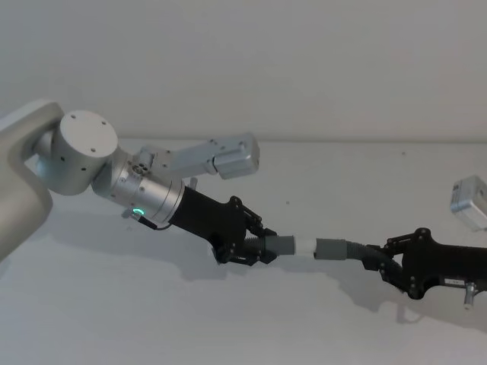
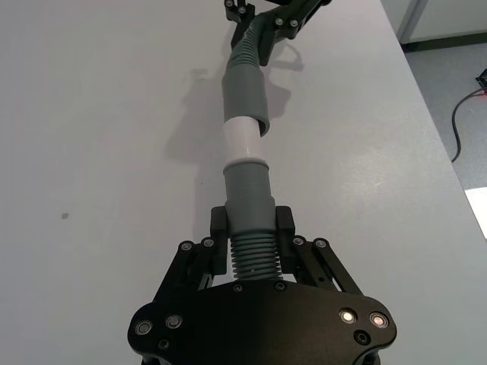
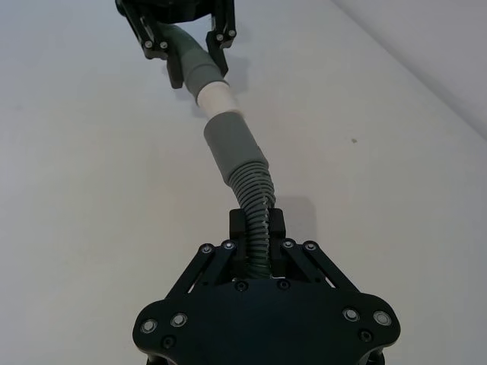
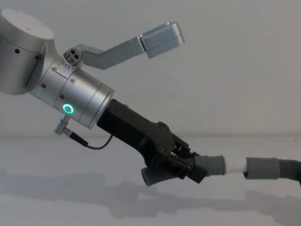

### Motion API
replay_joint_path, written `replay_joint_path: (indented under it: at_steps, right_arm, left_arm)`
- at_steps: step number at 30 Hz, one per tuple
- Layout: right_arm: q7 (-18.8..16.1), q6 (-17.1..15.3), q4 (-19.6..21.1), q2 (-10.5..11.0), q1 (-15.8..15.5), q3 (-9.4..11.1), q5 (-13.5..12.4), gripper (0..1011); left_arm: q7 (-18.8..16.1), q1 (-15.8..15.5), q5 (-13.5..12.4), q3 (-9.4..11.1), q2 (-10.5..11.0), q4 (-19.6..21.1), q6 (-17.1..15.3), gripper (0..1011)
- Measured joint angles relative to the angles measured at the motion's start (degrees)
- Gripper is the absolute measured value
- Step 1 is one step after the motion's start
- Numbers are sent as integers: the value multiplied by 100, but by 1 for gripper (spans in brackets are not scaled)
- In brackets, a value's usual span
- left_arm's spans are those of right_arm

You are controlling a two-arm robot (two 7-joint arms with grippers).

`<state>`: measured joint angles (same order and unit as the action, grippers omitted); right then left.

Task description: Use both hands to pick up one end of the pipe from the table, align the ends, and insert them.

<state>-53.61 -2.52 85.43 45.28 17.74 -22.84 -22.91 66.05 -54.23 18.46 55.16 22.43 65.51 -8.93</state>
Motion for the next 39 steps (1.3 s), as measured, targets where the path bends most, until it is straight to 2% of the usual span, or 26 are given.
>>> replay_joint_path:
  at_steps: [17,39]
  right_arm:
    - [-29,-75,-70,34,123,-77,-100,141]
    - [-232,-54,-165,111,241,-187,-264,141]
  left_arm:
    - [-20,-36,46,96,16,27,-76,348]
    - [11,-185,109,225,-172,-316,87,348]
